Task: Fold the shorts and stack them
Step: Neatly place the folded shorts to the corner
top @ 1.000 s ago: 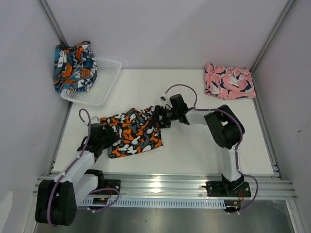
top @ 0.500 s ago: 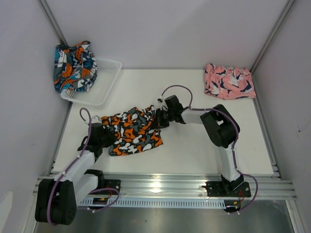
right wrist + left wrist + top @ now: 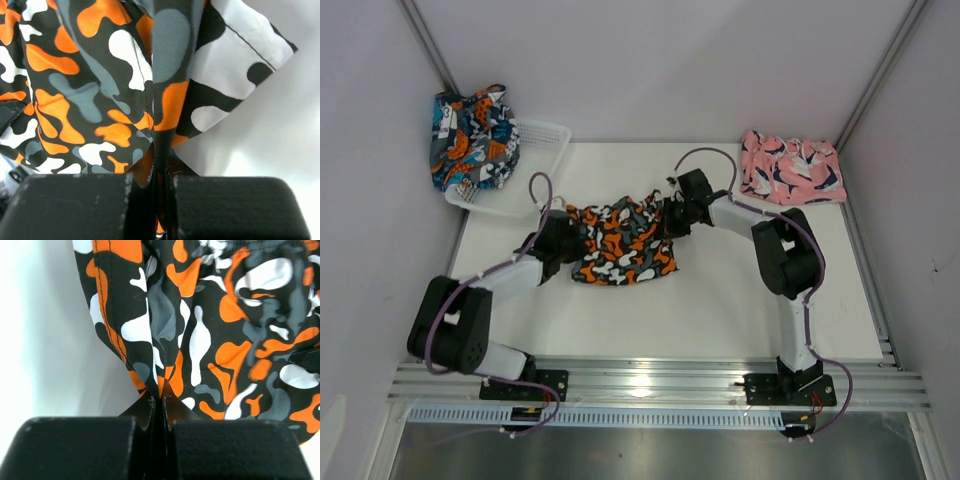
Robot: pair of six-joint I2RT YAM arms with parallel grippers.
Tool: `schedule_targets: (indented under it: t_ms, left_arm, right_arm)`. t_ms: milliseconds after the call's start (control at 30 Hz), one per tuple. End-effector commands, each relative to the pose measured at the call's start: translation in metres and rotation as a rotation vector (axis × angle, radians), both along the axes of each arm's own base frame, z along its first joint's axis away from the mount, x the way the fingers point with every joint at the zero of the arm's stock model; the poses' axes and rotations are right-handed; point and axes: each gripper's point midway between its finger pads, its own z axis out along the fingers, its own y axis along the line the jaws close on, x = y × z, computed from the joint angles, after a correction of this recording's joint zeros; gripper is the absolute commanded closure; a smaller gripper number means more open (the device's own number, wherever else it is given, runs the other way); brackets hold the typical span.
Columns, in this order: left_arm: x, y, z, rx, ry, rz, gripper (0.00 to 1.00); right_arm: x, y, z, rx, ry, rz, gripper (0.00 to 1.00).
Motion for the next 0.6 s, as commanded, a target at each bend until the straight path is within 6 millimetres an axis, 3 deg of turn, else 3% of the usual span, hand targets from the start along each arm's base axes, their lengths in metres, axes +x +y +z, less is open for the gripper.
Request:
schedule_targets:
  t_ms: [0, 33, 100, 133, 167, 200, 233, 267, 300, 367, 400, 467, 500, 533, 567]
  left_arm:
    - [0.058, -0.034, 0.041, -0.010, -0.136, -0.023, 1.00]
    - [0.062, -0.046, 0.040, -0.004, -0.131, -0.048, 1.00]
    - [0.091, -0.068, 0.065, -0.017, -0.181, -0.071, 1.00]
    - [0.097, -0.076, 0.045, -0.002, -0.137, -0.086, 1.00]
    - [0.100, -0.090, 0.041, -0.002, -0.128, -0.108, 1.00]
    - [0.125, -0.107, 0.072, -0.030, -0.198, -0.120, 1.00]
    - [0.129, -0.119, 0.049, -0.017, -0.156, -0.140, 1.00]
    - [0.144, -0.132, 0.064, -0.033, -0.190, -0.148, 1.00]
    - [0.158, -0.144, 0.079, -0.049, -0.224, -0.154, 1.00]
    - [0.175, -0.167, 0.071, -0.060, -0.224, -0.170, 1.00]
    - [0.187, -0.177, 0.085, -0.086, -0.259, -0.172, 1.00]
    - [0.201, -0.201, 0.082, -0.117, -0.282, -0.192, 1.00]
    - [0.210, -0.211, 0.092, -0.144, -0.316, -0.193, 1.00]
    - [0.212, -0.223, 0.091, -0.165, -0.331, -0.213, 1.00]
    - [0.221, -0.235, 0.108, -0.203, -0.386, -0.221, 1.00]
  right_arm:
    - [0.031, -0.028, 0.041, -0.046, -0.098, -0.039, 1.00]
    - [0.040, -0.040, 0.042, -0.047, -0.102, -0.062, 1.00]
    - [0.053, -0.050, 0.050, -0.039, -0.113, -0.085, 1.00]
    - [0.060, -0.056, 0.053, -0.035, -0.115, -0.097, 1.00]
    - [0.071, -0.071, 0.051, -0.041, -0.113, -0.124, 1.00]
    - [0.082, -0.076, 0.060, -0.035, -0.129, -0.138, 1.00]
    - [0.091, -0.083, 0.063, -0.033, -0.137, -0.153, 1.00]
    - [0.101, -0.099, 0.059, -0.029, -0.131, -0.176, 1.00]
    - [0.115, -0.105, 0.071, -0.016, -0.158, -0.192, 1.00]
    - [0.130, -0.119, 0.075, -0.019, -0.174, -0.220, 1.00]
    - [0.140, -0.135, 0.070, -0.025, -0.165, -0.249, 1.00]
    - [0.161, -0.147, 0.087, -0.007, -0.210, -0.277, 1.00]
    - [0.170, -0.162, 0.081, 0.009, -0.194, -0.304, 1.00]
    - [0.180, -0.169, 0.091, 0.023, -0.221, -0.318, 1.00]
    - [0.186, -0.175, 0.093, 0.034, -0.229, -0.328, 1.00]
